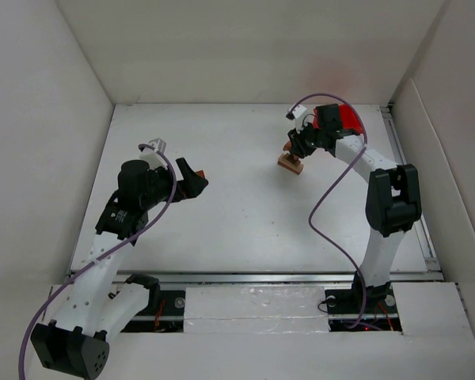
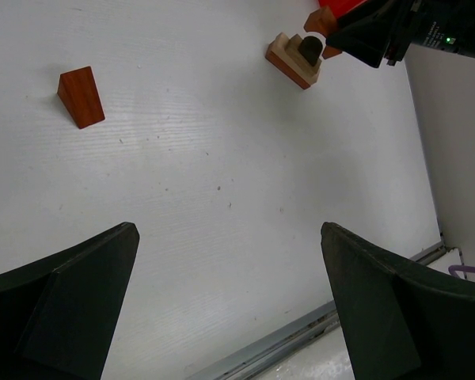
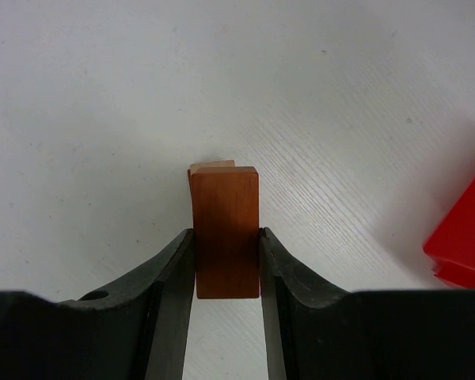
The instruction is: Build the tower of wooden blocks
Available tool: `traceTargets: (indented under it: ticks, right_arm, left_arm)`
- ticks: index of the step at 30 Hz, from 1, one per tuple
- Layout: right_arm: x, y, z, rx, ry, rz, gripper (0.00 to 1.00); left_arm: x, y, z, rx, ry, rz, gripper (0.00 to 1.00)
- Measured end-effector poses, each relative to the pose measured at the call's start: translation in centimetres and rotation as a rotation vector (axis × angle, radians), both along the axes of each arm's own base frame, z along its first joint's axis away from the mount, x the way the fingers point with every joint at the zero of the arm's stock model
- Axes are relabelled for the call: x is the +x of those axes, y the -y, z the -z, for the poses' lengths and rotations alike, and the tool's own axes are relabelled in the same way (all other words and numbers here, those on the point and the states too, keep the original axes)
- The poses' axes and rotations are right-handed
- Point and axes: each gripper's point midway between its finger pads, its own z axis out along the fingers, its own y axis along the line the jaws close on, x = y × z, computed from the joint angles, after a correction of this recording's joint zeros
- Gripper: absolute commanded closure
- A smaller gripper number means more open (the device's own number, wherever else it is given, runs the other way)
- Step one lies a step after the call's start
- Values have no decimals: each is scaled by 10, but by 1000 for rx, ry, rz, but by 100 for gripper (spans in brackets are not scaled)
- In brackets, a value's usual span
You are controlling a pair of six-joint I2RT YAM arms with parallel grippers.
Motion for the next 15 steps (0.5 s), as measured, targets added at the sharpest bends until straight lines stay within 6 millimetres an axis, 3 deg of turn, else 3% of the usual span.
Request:
traceTargets:
  ticks: [15]
  right_arm:
    - [-3, 2, 9, -11, -31, 5, 98]
  left_arm:
    - [-1, 3, 3, 0, -9, 19, 1]
